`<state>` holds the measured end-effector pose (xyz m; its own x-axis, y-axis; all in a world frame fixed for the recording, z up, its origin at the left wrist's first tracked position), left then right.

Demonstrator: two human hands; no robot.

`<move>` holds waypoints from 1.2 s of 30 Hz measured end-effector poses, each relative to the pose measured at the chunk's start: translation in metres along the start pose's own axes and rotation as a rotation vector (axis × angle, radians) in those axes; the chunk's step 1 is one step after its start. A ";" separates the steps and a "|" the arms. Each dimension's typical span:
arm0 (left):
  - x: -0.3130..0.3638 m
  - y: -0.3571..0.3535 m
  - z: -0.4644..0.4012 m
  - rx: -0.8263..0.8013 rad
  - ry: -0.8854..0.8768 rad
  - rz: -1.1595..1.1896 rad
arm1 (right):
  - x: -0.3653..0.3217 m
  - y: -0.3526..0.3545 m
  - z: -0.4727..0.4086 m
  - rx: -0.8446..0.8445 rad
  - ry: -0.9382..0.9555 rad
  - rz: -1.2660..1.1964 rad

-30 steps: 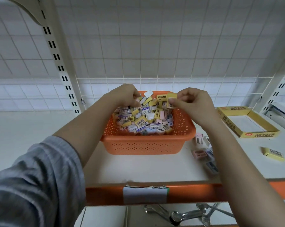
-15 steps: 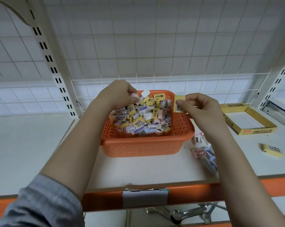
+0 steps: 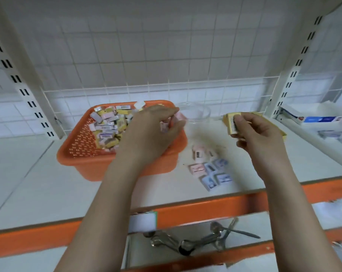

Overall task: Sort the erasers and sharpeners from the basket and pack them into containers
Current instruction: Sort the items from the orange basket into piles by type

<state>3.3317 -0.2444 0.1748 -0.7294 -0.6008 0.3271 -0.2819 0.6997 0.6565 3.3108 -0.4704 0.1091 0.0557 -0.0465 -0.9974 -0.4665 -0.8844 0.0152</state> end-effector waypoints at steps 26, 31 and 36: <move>0.084 -0.123 0.041 -0.082 0.317 -0.031 | 0.084 0.140 -0.091 -0.020 0.024 0.801; 0.068 -0.112 0.049 -0.060 0.367 -0.041 | 0.074 0.142 -0.077 0.076 0.135 0.776; 0.050 -0.106 0.066 -0.085 0.379 -0.046 | 0.045 0.104 -0.018 -0.003 0.352 0.645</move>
<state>3.2838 -0.3228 0.0769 -0.4306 -0.7423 0.5134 -0.2453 0.6436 0.7250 3.2802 -0.5729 0.0669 0.0516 -0.7041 -0.7083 -0.4998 -0.6322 0.5920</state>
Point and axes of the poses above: each hand's wrist, its own z-axis away from the middle knuckle, its own y-axis out of the back of the hand, x = y × z, the point moved 10 cm from there along -z, towards the middle knuckle, and after that the axes turned 11 degrees about -y, right-handed, at the moved point
